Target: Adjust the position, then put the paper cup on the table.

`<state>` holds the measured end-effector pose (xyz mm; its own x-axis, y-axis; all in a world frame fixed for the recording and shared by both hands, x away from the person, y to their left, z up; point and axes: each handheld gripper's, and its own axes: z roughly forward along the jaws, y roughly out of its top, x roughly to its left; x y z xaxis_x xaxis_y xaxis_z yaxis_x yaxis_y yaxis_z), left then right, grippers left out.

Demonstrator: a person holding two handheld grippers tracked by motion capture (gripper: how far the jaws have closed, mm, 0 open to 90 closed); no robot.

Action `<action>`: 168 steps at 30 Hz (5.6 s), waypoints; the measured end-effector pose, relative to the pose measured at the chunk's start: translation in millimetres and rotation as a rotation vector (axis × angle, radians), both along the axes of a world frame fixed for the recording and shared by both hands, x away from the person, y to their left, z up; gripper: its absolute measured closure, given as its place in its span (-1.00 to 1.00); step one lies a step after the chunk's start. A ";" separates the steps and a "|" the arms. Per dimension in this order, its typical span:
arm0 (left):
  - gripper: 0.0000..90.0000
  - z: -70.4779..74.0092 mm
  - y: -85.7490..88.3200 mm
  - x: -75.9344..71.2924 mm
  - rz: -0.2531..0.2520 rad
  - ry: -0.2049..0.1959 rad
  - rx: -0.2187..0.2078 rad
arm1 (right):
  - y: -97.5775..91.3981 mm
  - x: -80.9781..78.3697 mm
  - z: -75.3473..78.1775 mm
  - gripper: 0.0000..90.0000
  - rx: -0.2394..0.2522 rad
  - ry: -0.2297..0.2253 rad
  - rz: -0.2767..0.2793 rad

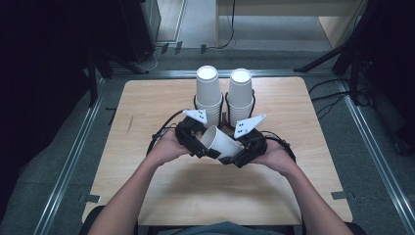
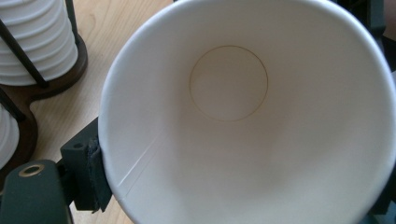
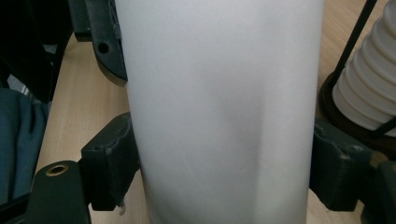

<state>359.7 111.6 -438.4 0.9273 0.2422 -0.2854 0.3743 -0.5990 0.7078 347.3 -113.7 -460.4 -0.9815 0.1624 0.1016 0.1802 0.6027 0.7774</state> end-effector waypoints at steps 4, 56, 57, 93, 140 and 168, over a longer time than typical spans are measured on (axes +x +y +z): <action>-0.78 3.1 -0.2 0.1 -0.004 -0.012 0.023 | 0.1 1.6 -0.2 -0.67 -0.012 0.034 0.002; -1.00 20.0 -21.4 1.2 -0.104 -0.144 0.236 | 4.4 3.8 -8.0 -0.50 -0.034 -0.003 -0.007; -1.00 19.7 -19.7 1.4 -0.097 -0.139 0.223 | 4.0 3.8 -7.6 -0.50 -0.031 -0.002 -0.008; -0.69 2.1 -9.8 -1.7 0.027 -0.058 -0.009 | -4.7 5.6 -8.8 -0.51 0.050 0.031 -0.029; -0.65 7.9 29.4 -2.9 0.090 -0.107 0.104 | -33.9 3.6 3.4 -0.67 0.007 -0.003 -0.247; -0.67 5.9 89.2 -1.8 0.250 -0.102 0.130 | -49.0 26.1 -4.1 -0.67 -0.019 0.002 -0.310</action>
